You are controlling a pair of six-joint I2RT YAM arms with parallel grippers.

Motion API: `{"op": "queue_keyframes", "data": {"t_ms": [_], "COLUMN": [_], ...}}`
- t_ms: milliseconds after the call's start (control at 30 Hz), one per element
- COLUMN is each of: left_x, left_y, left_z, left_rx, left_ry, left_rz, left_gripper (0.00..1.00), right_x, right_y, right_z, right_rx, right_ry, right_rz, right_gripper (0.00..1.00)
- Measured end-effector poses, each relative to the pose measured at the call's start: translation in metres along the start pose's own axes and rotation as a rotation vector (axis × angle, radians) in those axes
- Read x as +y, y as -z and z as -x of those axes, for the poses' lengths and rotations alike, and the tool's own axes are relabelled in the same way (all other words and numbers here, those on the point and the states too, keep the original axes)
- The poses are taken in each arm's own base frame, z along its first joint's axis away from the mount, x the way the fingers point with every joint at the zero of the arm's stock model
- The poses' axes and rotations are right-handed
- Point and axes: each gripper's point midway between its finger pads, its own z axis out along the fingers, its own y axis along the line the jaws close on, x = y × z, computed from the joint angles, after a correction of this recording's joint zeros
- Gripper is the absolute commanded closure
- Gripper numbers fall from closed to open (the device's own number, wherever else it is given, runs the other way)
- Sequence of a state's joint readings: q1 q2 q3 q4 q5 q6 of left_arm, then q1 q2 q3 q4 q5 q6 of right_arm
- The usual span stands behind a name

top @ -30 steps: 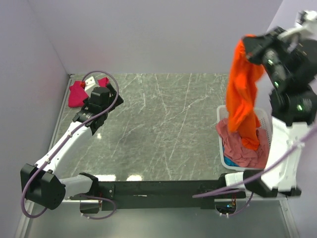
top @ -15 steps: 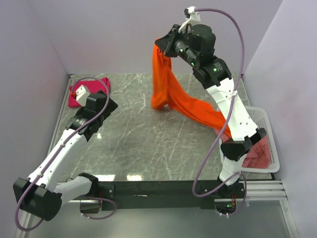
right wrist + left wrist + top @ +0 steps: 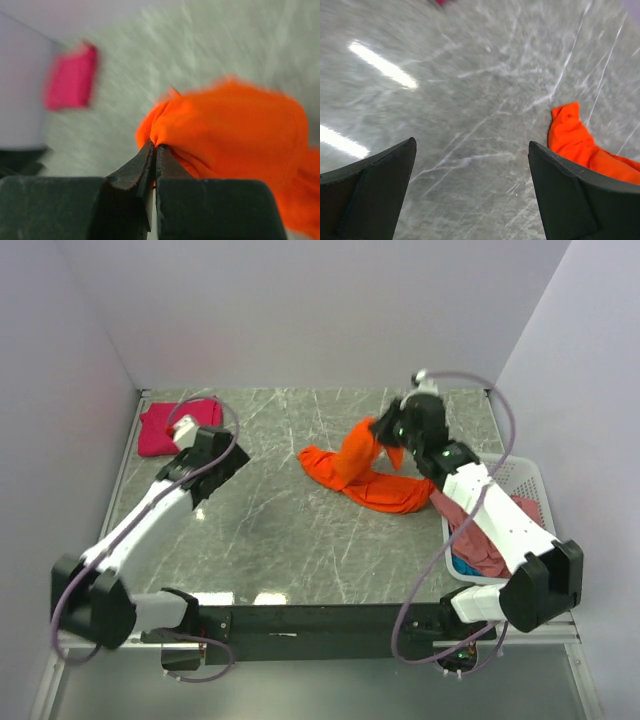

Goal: Fold and stack the t-shirts
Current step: Move the tshirt to the center of the board, then flatten the tshirt out

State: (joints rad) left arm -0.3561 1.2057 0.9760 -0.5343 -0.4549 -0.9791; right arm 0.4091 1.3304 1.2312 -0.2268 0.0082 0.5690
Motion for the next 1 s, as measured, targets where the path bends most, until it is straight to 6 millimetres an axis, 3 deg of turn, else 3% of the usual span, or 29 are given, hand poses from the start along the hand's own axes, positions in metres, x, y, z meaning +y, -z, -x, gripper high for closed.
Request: {"op": "queue_keyframes", "data": {"t_ms": [133,233,500,667,767,867,900,1000], "left_x": [-0.029,-0.053,-0.122,-0.139,-0.154,-0.169,-0.17,-0.168], "left_y": [-0.043,-0.068,-0.118,-0.139,-0.146,-0.153,-0.155,-0.159], "left_z": [-0.032,-0.056,-0.107,-0.143,-0.153,-0.156,-0.158,-0.167], "left_rx": [0.134,0.232,0.404,0.481,0.498,0.492,0.493,0.514], "left_ry": [-0.065,-0.093,-0.14,-0.166,-0.181,-0.204,-0.212,-0.254], "left_rz": [-0.016,-0.072,-0.228,-0.259,-0.283,-0.31,-0.311,-0.322], "left_gripper": [0.01,0.01,0.03,0.2,0.37,0.95,1.0,1.0], "right_x": [-0.075,-0.103,-0.121,-0.127,-0.132,-0.136,-0.137,-0.139], "right_y": [-0.012,-0.009,-0.007,-0.004,-0.002,0.0,0.001,0.004], "right_z": [-0.099,-0.126,-0.115,-0.113,-0.114,-0.11,-0.108,-0.1], "right_rx": [0.232,0.304,0.254,0.239,0.236,0.223,0.216,0.191], "right_ry": [-0.022,-0.032,-0.042,-0.043,-0.045,-0.047,-0.046,-0.043], "right_rz": [-0.163,-0.238,-0.291,-0.311,-0.326,-0.339,-0.343,-0.353], "right_gripper": [1.0,1.0,1.0,1.0,1.0,1.0,1.0,1.0]}}
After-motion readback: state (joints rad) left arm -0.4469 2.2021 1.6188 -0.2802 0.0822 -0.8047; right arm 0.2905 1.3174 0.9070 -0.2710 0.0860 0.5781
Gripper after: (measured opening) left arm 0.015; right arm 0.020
